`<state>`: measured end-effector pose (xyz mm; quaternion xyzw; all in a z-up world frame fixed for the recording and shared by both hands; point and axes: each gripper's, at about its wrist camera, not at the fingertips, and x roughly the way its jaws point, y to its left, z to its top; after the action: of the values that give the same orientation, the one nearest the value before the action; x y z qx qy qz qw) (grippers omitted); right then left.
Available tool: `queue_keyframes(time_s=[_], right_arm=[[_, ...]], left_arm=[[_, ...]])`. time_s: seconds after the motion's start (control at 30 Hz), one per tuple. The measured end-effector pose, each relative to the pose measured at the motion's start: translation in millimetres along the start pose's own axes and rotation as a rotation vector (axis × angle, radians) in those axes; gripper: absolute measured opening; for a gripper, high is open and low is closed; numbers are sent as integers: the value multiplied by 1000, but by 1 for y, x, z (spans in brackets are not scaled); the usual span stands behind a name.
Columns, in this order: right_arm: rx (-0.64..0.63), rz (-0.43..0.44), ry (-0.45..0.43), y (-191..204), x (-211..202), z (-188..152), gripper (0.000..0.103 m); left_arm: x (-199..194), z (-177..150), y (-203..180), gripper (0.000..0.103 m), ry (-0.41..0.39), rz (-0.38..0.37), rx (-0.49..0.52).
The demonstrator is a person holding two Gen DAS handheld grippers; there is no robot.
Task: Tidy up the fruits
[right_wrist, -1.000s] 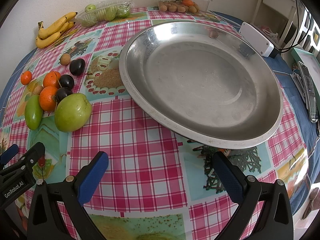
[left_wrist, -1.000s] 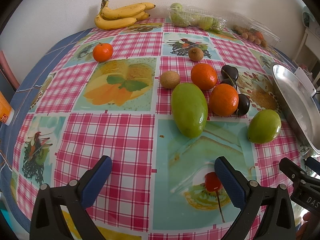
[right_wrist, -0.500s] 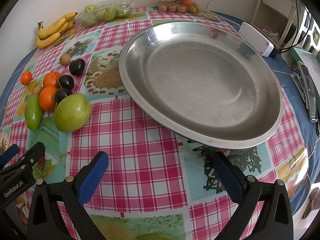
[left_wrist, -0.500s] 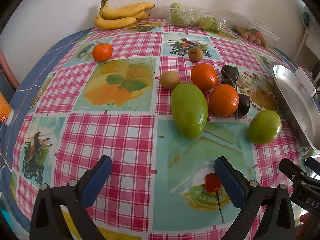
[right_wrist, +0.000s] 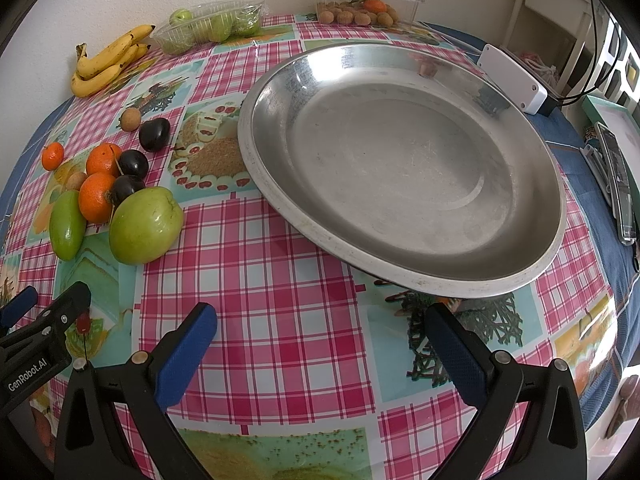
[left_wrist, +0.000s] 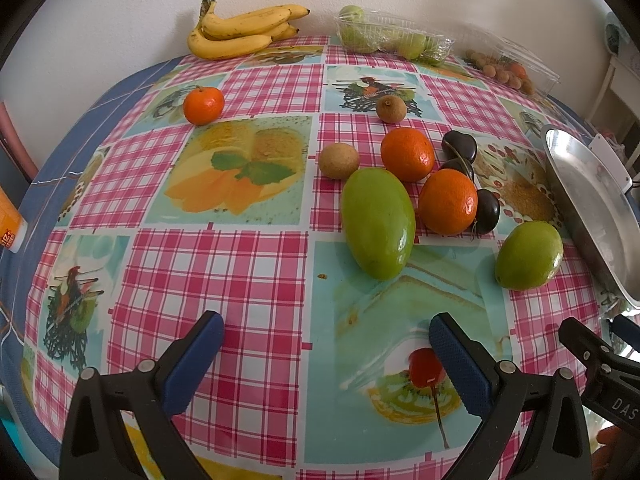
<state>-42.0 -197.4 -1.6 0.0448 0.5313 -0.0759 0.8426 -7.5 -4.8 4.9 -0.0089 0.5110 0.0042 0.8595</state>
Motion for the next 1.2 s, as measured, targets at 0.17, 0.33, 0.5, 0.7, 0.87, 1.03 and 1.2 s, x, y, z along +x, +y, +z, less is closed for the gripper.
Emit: queue_keyframes(time_s=[0.17, 0.33, 0.5, 0.7, 0.87, 1.03, 1.2], right_arm=[[0, 1, -1, -1, 0, 0, 103], [-4, 3, -5, -1, 0, 0, 103], [-8, 7, -4, -1, -1, 0, 103], [-24, 22, 29, -2, -1, 3, 103], [-18, 27, 7, -4, -13, 8, 103], [-14, 51, -58, -2, -40, 17, 103], [-59, 75, -140, 9, -68, 19, 103]], left_arm=[[0, 0, 1, 103, -1, -8, 9], [0, 1, 1, 103, -2, -13, 14], [-1, 1, 0, 103, 13, -44, 40], [-10, 4, -9, 103, 3, -108, 81], [-32, 9, -12, 103, -64, -135, 85], [-49, 19, -9, 103, -66, -194, 76], [-67, 24, 0, 103, -95, -199, 56]])
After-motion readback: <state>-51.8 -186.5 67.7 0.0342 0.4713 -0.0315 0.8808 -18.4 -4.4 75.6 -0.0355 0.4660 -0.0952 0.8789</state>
